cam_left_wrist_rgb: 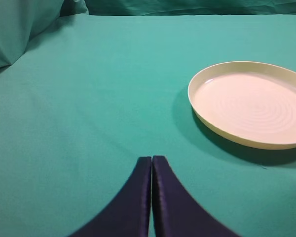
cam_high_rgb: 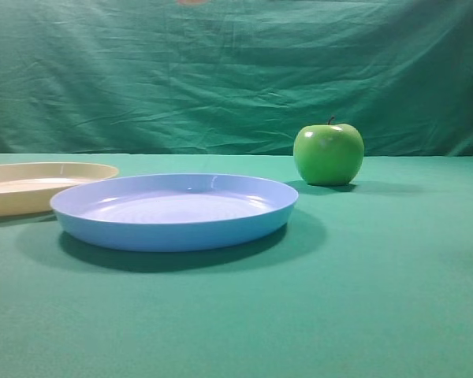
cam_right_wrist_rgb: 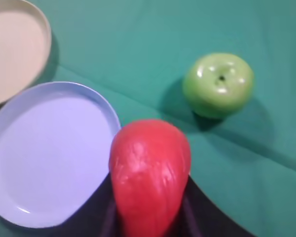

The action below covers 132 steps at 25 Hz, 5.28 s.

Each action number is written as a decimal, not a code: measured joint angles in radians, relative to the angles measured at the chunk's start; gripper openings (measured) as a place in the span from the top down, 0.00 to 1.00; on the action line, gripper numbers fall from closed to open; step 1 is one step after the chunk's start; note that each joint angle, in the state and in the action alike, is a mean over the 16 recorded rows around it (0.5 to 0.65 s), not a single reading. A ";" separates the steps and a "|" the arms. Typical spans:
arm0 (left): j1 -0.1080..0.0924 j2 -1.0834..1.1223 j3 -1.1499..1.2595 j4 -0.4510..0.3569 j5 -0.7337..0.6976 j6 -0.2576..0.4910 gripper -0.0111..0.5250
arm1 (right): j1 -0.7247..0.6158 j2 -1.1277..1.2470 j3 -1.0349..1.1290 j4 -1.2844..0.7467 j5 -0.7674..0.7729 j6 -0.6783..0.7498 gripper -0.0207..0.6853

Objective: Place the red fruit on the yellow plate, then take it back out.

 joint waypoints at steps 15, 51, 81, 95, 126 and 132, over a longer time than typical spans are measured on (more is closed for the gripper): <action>0.000 0.000 0.000 0.000 0.000 0.000 0.98 | -0.246 -0.172 0.600 0.014 -0.440 0.031 0.70; 0.000 0.000 0.000 0.000 0.000 0.000 0.98 | -0.233 -0.203 0.525 0.039 -0.323 0.032 0.35; 0.000 0.000 0.000 0.000 0.000 0.000 0.98 | -0.250 -0.963 0.456 0.133 0.097 0.031 0.97; 0.000 0.000 0.000 0.000 0.000 0.000 0.98 | -0.323 -1.265 0.743 0.072 -0.164 0.029 0.97; 0.000 0.000 0.000 0.000 0.000 0.000 0.98 | -0.377 -1.499 1.274 -0.007 -0.404 -0.021 0.97; 0.000 0.000 0.000 0.000 0.000 0.000 0.98 | -0.377 -1.499 1.274 -0.009 -0.404 -0.021 0.97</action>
